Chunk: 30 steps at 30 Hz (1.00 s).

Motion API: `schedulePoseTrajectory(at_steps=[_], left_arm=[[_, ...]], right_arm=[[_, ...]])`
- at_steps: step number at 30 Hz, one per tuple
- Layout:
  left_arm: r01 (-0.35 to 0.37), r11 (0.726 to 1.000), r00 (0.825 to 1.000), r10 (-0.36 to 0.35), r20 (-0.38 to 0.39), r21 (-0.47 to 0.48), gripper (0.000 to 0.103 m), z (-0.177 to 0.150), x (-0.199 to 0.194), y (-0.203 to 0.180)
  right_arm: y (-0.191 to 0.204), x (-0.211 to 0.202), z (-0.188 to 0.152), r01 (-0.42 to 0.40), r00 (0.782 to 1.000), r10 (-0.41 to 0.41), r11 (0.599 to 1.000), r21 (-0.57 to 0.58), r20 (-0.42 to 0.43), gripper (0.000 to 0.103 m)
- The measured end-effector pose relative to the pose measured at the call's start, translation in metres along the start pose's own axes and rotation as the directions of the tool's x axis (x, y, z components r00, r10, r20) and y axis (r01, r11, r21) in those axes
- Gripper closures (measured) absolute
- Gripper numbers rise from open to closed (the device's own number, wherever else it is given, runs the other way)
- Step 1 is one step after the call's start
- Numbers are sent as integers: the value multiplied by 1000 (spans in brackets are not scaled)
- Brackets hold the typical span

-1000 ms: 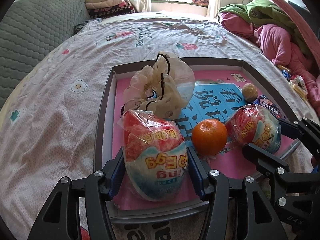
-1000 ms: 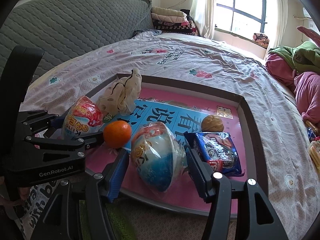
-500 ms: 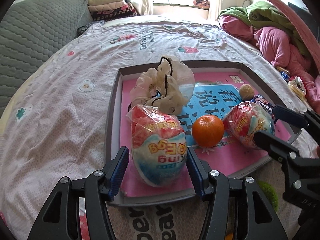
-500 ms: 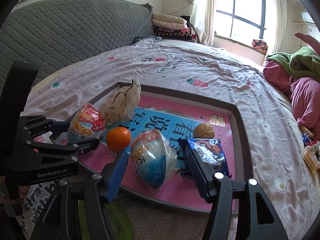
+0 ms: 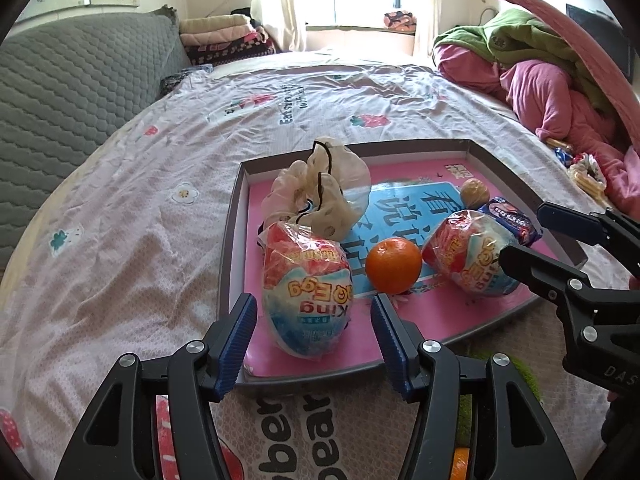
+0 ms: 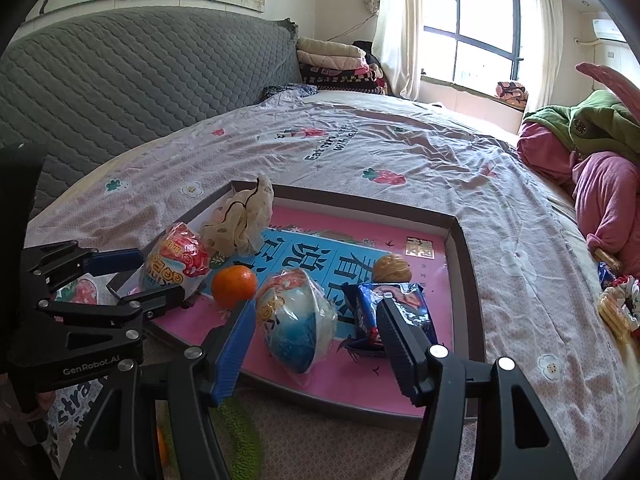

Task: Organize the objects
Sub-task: 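Open the right tool to release the blue-white egg while the left tool releases the red-white egg, then withdraw both open tools from the box toward the orange and green ring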

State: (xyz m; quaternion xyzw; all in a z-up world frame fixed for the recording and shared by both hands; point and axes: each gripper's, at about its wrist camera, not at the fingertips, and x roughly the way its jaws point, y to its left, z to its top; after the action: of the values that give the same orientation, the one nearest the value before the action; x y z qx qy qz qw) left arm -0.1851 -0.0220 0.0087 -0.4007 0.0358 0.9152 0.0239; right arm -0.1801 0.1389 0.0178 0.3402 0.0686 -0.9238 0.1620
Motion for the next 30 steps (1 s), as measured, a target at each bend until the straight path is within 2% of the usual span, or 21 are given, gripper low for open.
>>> schedulePoseTrajectory(at_steps=[13, 21, 26, 30], left_arm=[[-23, 999, 998, 25, 57, -33, 39, -3, -26, -2], [-36, 999, 994, 39, 100, -34, 39, -5, -44, -4], [-24, 999, 994, 29, 101, -47, 38, -15, -51, -4], [-44, 998, 991, 49, 125, -42, 38, -19, -58, -5]], right_arm=[[-7, -29, 1, 4, 995, -7, 999, 32, 95, 37], [-9, -55, -2, 39, 982, -47, 998, 44, 184, 36], [-10, -69, -6, 21, 973, -36, 998, 67, 227, 33], [-7, -73, -8, 19, 970, -34, 998, 65, 241, 33]])
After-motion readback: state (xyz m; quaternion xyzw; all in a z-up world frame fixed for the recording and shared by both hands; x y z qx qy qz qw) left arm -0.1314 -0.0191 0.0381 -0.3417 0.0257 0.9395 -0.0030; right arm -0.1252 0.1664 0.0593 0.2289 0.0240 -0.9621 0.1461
